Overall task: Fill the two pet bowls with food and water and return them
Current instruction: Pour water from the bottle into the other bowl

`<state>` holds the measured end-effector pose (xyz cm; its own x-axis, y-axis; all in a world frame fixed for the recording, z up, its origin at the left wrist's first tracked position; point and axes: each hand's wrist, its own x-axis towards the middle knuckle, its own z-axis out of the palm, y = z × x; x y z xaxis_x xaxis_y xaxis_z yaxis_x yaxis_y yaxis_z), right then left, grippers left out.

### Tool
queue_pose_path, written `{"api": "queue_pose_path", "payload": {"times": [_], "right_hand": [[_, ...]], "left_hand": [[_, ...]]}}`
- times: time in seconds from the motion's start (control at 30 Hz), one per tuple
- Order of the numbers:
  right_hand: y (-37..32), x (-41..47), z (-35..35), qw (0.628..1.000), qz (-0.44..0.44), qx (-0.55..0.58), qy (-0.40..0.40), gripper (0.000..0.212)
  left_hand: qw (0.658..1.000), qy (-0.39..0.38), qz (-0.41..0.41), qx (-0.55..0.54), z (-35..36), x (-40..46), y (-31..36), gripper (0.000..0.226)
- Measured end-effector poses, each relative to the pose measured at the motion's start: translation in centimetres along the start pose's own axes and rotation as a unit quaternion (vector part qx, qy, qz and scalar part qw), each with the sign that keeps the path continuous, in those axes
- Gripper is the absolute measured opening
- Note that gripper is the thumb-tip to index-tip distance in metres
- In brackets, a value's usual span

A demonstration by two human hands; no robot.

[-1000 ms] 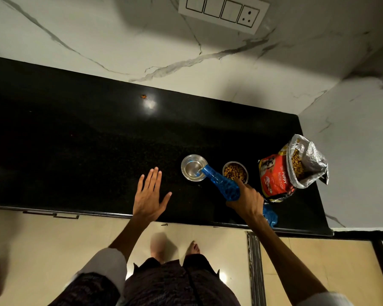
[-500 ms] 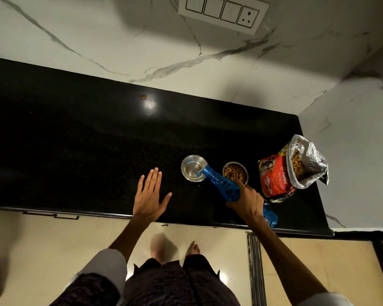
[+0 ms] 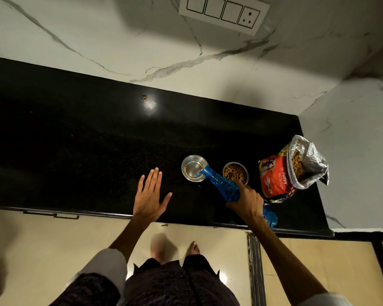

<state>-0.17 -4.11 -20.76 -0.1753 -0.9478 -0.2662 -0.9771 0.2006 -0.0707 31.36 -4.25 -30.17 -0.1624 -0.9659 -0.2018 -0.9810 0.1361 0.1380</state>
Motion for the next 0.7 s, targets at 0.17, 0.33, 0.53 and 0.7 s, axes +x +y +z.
{"api": "queue_pose_path", "payload": {"times": [0.17, 0.33, 0.53, 0.7], "right_hand": [[-0.04, 0.0, 0.07, 1.0, 0.0, 0.005, -0.001, 0.088], [-0.07, 0.01, 0.02, 1.0, -0.001, 0.004, -0.001, 0.089], [-0.01, -0.05, 0.03, 1.0, 0.0, 0.003, 0.0, 0.091], [-0.05, -0.07, 0.09, 1.0, 0.002, 0.002, -0.001, 0.091]], "left_hand": [[1.0, 0.006, 0.002, -0.004, -0.03, -0.03, -0.03, 0.085], [1.0, 0.003, 0.002, 0.002, -0.03, 0.0, -0.06, 0.085], [1.0, 0.003, 0.004, -0.008, -0.01, 0.0, -0.08, 0.085], [1.0, 0.003, 0.006, -0.014, -0.05, -0.02, -0.11, 0.085]]}}
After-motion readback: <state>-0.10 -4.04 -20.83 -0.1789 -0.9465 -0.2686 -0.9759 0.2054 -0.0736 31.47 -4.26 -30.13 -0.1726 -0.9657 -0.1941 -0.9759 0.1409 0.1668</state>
